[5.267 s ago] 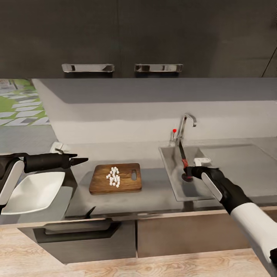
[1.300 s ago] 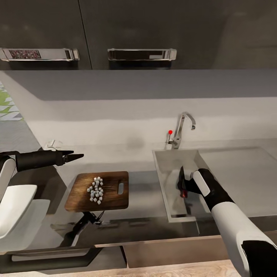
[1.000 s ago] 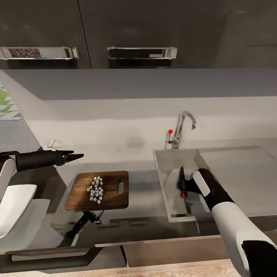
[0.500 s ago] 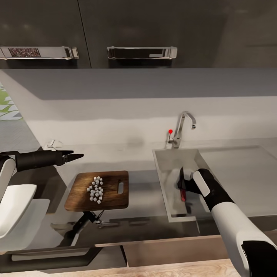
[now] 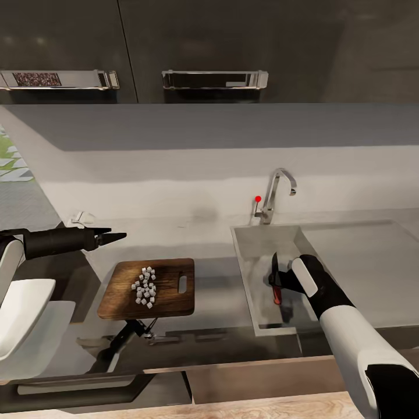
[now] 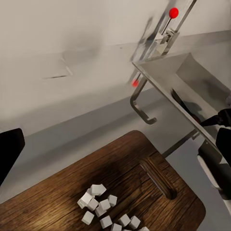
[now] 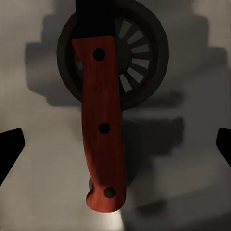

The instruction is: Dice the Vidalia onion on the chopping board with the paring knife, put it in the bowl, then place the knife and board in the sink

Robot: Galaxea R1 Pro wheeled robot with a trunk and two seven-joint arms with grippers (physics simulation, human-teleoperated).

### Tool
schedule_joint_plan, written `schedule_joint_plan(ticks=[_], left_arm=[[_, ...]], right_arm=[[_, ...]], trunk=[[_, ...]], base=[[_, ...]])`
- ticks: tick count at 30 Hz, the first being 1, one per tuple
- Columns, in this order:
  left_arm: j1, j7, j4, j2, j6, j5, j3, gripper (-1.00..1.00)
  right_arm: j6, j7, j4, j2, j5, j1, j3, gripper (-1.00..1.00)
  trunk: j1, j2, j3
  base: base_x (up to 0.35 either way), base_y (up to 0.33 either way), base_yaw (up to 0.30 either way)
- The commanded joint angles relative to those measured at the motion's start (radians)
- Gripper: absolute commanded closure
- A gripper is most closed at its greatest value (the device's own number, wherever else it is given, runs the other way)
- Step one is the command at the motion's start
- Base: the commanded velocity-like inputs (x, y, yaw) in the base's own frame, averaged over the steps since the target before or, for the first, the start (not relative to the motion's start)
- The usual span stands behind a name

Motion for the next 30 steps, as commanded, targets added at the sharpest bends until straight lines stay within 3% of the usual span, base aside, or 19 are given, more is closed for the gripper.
schedule_joint_plan(ticks=[1, 12, 15, 20, 23, 24, 25, 26, 30], left_arm=[[-0.001, -0.005, 0.000, 0.000, 0.004, -0.002, 0.001, -1.00], [-0.001, -0.004, 0.006, 0.000, 0.002, -0.002, 0.000, -1.00], [-0.002, -0.004, 0.006, 0.000, 0.002, -0.002, 0.000, -1.00], [-0.001, -0.004, 0.006, 0.005, 0.002, -0.002, 0.005, -1.00], [-0.002, -0.003, 0.006, 0.013, 0.002, -0.002, 0.007, -1.00], [-0.002, -0.003, 0.006, 0.017, 0.002, -0.002, 0.008, -1.00], [-0.002, -0.003, 0.006, 0.026, 0.002, -0.002, 0.008, -1.00], [-0.002, -0.003, 0.006, 0.028, 0.002, -0.002, 0.008, -1.00], [-0.002, -0.003, 0.006, 0.030, 0.002, -0.002, 0.008, -1.00]], right_arm=[[0.002, -0.009, -0.038, -0.001, -0.012, -0.001, 0.004, -1.00], [0.003, -0.007, -0.339, -0.001, -0.012, 0.002, 0.007, -1.00], [0.004, -0.004, -0.466, -0.001, -0.012, 0.002, 0.003, -1.00], [0.016, 0.008, -0.556, -0.001, -0.013, 0.005, 0.014, -1.00], [0.018, 0.062, -0.562, -0.001, -0.015, 0.006, 0.040, -1.00], [0.019, 0.100, -0.563, -0.001, -0.015, 0.006, 0.045, -1.00], [0.021, 0.198, -0.563, -0.005, -0.014, 0.007, 0.050, -1.00], [0.024, 0.225, -0.563, -0.008, -0.015, 0.007, 0.051, -1.00], [0.033, 0.273, -0.564, -0.015, -0.014, 0.007, 0.053, -1.00]], trunk=[[0.000, -0.001, -0.001], [0.000, -0.001, -0.001], [0.000, -0.001, -0.001], [0.000, -0.001, -0.001], [0.000, -0.001, -0.001], [0.000, -0.001, -0.001], [0.000, -0.001, -0.001], [0.000, -0.001, -0.001], [0.000, -0.001, -0.001]], base=[[0.000, 0.000, 0.000], [0.000, 0.000, 0.000], [0.000, 0.021, 0.000], [0.000, 0.123, 0.000], [0.000, 0.241, 0.000], [0.000, 0.281, 0.000], [0.000, 0.305, 0.000], [0.000, 0.309, 0.000], [0.000, 0.301, 0.000]])
